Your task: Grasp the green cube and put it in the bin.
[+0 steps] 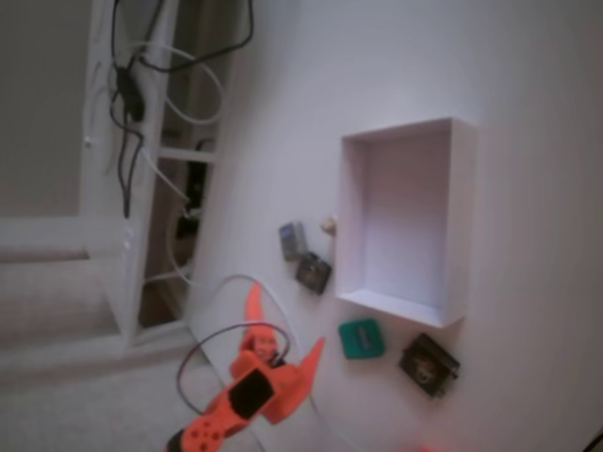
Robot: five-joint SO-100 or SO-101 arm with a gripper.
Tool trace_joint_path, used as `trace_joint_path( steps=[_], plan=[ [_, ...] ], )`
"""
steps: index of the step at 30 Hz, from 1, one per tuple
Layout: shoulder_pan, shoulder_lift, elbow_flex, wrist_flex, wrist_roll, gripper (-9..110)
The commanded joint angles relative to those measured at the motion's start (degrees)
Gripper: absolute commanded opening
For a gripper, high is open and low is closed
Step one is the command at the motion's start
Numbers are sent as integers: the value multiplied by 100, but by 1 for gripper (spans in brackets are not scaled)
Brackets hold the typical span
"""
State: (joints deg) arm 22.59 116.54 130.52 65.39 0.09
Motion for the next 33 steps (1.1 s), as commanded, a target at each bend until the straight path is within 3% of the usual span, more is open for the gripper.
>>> trace_joint_path(
  steps=[1, 7, 33],
  plan=[
    [290, -9, 123, 18, -44, 56],
    [483, 0, 352, -18, -44, 56],
    [-896, 211, 281, 510, -167, 56]
  ],
)
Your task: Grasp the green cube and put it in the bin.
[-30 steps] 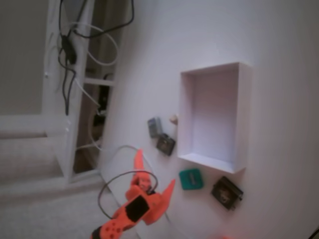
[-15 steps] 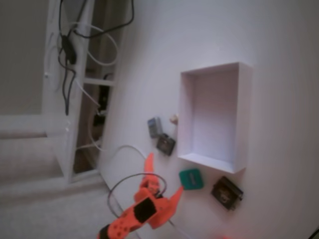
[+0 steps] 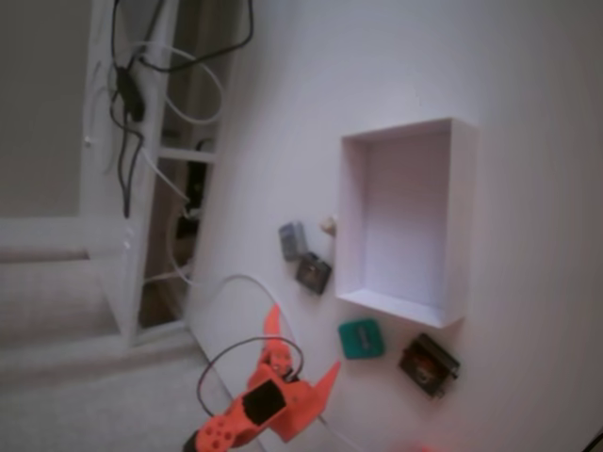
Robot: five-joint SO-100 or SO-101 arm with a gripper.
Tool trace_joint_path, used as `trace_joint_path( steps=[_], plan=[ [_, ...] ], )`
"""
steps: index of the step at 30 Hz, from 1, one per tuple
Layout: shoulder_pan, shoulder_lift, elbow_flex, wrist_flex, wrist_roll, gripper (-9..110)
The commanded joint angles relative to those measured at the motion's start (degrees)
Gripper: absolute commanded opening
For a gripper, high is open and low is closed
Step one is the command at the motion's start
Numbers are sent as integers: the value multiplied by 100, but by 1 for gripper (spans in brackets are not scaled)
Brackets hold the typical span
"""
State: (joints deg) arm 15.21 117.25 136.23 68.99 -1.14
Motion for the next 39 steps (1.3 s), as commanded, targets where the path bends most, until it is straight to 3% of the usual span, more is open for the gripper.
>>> trace_joint_path(
  steps=[1, 13, 25, 31, 36, 39],
  plan=[
    [-202, 132, -325, 185, -44, 56],
    [-237, -220, -571, -686, -44, 56],
    [-193, -220, -879, -791, -9, 56],
    [-281, -220, -879, -1257, 1257, 56],
    [-246, -220, -888, -439, 1301, 56],
    [-185, -220, -809, -141, 1846, 56]
  ],
)
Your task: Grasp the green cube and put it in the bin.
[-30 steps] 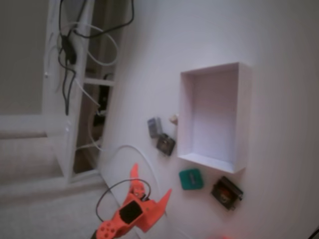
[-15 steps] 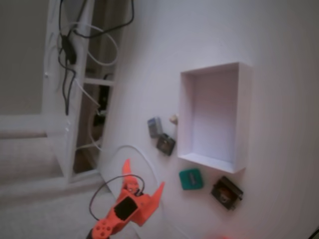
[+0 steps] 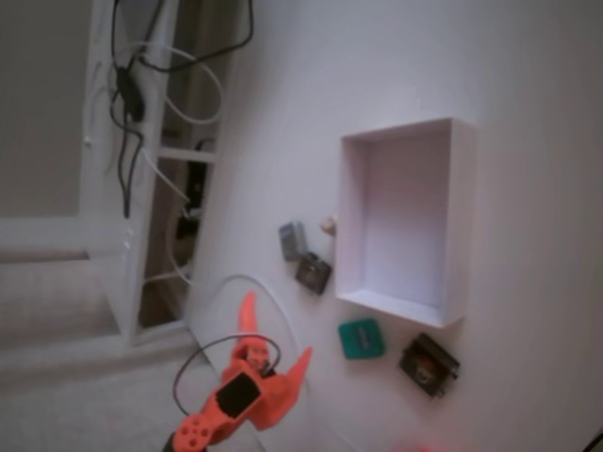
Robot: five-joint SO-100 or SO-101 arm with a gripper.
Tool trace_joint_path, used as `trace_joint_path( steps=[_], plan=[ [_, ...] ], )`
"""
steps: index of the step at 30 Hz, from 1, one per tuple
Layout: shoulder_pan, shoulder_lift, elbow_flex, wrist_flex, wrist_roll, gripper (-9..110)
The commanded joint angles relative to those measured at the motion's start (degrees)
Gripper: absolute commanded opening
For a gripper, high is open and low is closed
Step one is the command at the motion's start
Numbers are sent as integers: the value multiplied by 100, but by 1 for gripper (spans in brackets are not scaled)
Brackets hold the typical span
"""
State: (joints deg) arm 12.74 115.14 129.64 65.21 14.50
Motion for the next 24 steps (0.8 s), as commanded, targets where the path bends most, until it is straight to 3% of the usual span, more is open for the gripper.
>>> trace_joint_path(
  steps=[1, 7, 10, 15, 24],
  plan=[
    [88, -9, -123, 281, 387, 56],
    [149, -158, -62, 149, 1072, 56],
    [97, -176, -62, 193, 1081, 56],
    [-26, -105, 9, 1371, 1037, 56],
    [44, -325, 44, 1538, 686, 56]
  ],
)
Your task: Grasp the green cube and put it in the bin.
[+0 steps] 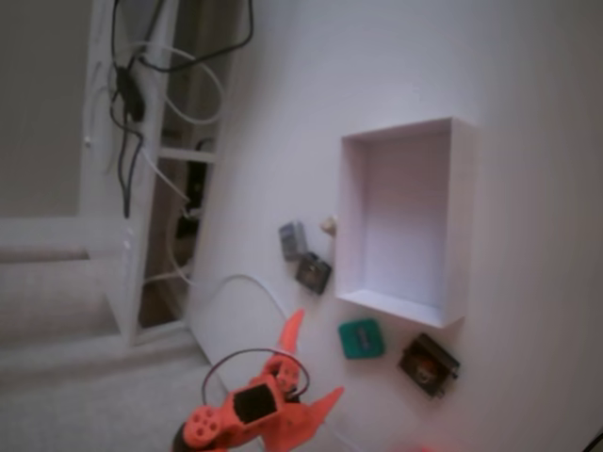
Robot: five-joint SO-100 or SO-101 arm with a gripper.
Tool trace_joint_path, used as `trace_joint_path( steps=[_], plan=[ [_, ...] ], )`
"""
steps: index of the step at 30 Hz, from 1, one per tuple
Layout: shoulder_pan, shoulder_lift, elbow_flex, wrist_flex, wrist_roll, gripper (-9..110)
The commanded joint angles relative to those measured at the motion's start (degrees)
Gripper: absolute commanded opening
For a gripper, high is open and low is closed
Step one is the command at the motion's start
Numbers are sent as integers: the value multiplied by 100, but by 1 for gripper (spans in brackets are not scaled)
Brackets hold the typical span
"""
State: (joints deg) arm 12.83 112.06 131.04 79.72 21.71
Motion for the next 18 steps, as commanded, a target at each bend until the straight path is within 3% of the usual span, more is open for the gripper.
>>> trace_joint_path(
  steps=[1, 18],
  plan=[
    [53, -35, -97, 0, 0, 56],
    [220, -167, 18, -316, 167, 56]
  ],
)
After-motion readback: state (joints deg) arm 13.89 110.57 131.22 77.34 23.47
